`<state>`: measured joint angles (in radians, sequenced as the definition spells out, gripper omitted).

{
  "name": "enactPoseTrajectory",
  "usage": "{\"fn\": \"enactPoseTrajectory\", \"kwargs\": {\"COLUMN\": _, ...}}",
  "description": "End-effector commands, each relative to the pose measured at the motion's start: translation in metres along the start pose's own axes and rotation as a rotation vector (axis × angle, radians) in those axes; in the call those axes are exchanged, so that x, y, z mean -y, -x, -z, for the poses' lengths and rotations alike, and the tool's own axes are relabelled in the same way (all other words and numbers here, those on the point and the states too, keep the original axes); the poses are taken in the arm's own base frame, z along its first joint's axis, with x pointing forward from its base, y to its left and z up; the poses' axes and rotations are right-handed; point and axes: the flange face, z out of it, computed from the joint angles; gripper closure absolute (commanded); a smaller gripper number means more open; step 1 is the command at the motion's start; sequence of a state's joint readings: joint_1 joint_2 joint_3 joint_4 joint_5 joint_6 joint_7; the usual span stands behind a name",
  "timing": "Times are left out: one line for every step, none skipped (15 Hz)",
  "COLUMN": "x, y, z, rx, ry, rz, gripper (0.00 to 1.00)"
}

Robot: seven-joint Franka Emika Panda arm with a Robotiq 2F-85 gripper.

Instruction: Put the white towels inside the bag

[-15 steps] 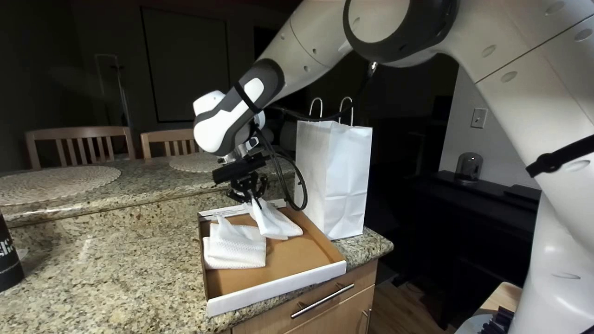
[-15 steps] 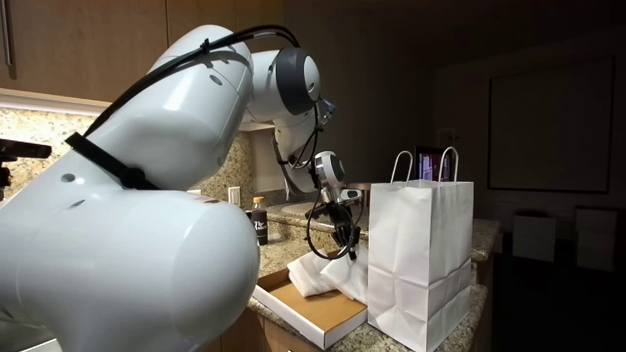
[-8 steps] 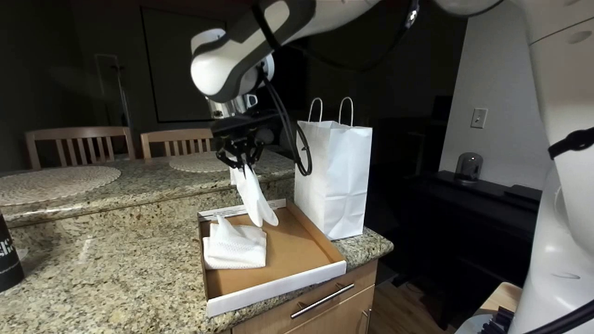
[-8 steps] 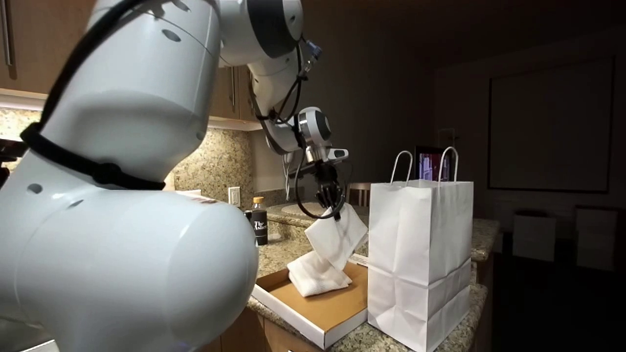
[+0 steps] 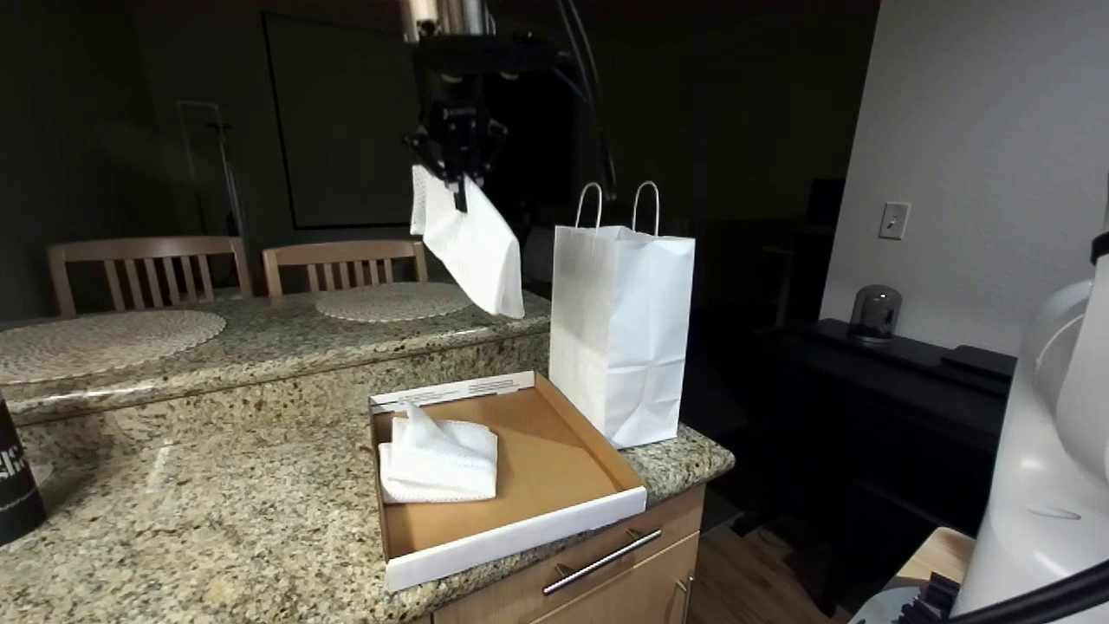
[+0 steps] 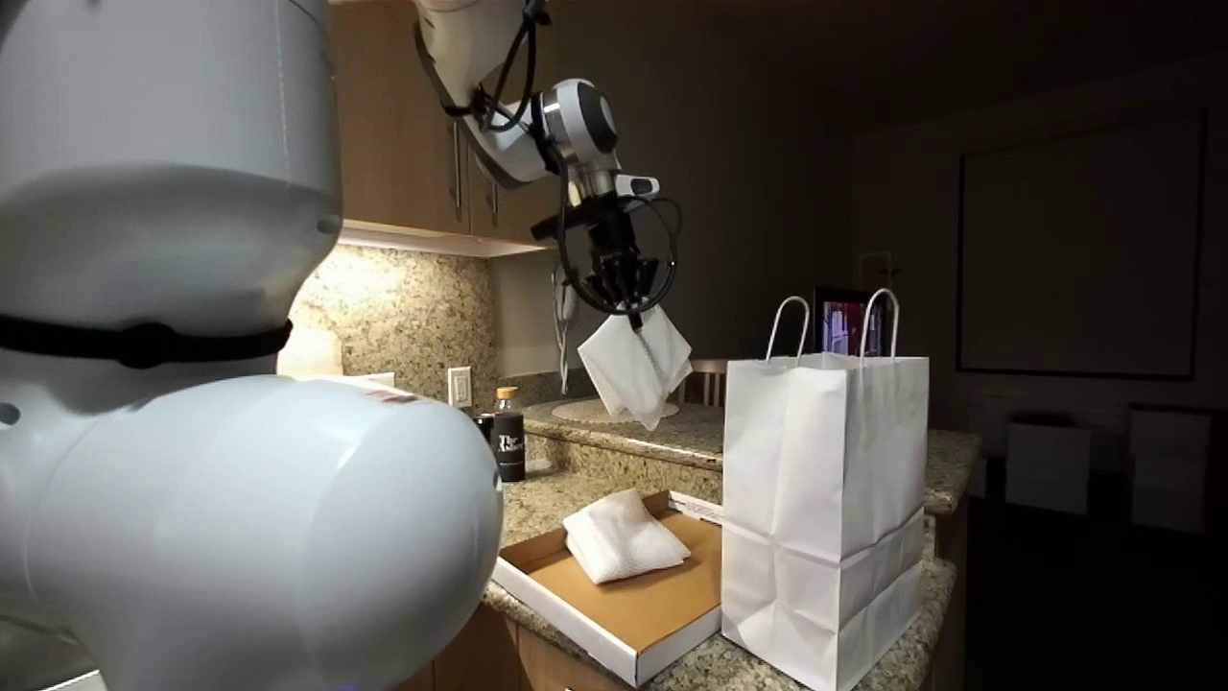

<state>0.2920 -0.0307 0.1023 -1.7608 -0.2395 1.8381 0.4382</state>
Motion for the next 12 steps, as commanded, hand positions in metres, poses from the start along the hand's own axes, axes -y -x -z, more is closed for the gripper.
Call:
{"fn": "enactPoseTrajectory", "kwargs": {"x": -0.038, "y": 0.012, "z": 0.077, "rx": -0.03, "ry": -0.042, "rz": 0.085, "gripper": 0.9}}
{"fn": "enactPoseTrajectory", "kwargs": {"x": -0.049, "y": 0.014, "z": 0.096, "rx": -0.039, "ry": -0.052, "rz": 0.098, "gripper": 0.9}}
{"fn": "enactPoseTrajectory", "kwargs": {"x": -0.069, "y": 0.014, "z": 0.118, "rx": -0.07, "ry": -0.058, "rz": 0.094, "gripper": 0.9}}
{"fn": "enactPoseTrajectory", "kwargs": {"x": -0.084, "y": 0.014, "z": 0.135, "rx": -0.095, "ry": -0.069, "rz": 0.089, "gripper": 0.9}}
{"fn": "enactPoseTrajectory", "kwargs": {"x": -0.109, "y": 0.011, "z": 0.153, "rx": -0.133, "ry": -0.086, "rz": 0.078, "gripper": 0.9}}
{"fn": "enactPoseTrajectory", "kwargs": {"x": -0.129, "y": 0.009, "z": 0.168, "rx": -0.16, "ry": -0.105, "rz": 0.072, "gripper": 0.9}}
{"fn": "enactPoseTrajectory", "kwargs": {"x": -0.157, "y": 0.005, "z": 0.179, "rx": -0.184, "ry": -0.127, "rz": 0.063, "gripper": 0.91}}
{"fn": "enactPoseTrajectory", "kwargs": {"x": -0.179, "y": 0.002, "z": 0.187, "rx": -0.208, "ry": -0.137, "rz": 0.047, "gripper": 0.91}}
{"fn": "enactPoseTrajectory", "kwargs": {"x": -0.205, "y": -0.004, "z": 0.189, "rx": -0.231, "ry": -0.145, "rz": 0.025, "gripper": 0.91}}
{"fn": "enactPoseTrajectory", "kwargs": {"x": -0.225, "y": -0.008, "z": 0.192, "rx": -0.249, "ry": -0.149, "rz": 0.009, "gripper": 0.91}}
{"fn": "enactPoseTrajectory", "kwargs": {"x": -0.249, "y": -0.014, "z": 0.188, "rx": -0.261, "ry": -0.157, "rz": -0.008, "gripper": 0.91}}
{"fn": "enactPoseTrajectory", "kwargs": {"x": -0.265, "y": -0.019, "z": 0.183, "rx": -0.26, "ry": -0.164, "rz": -0.015, "gripper": 0.91}}
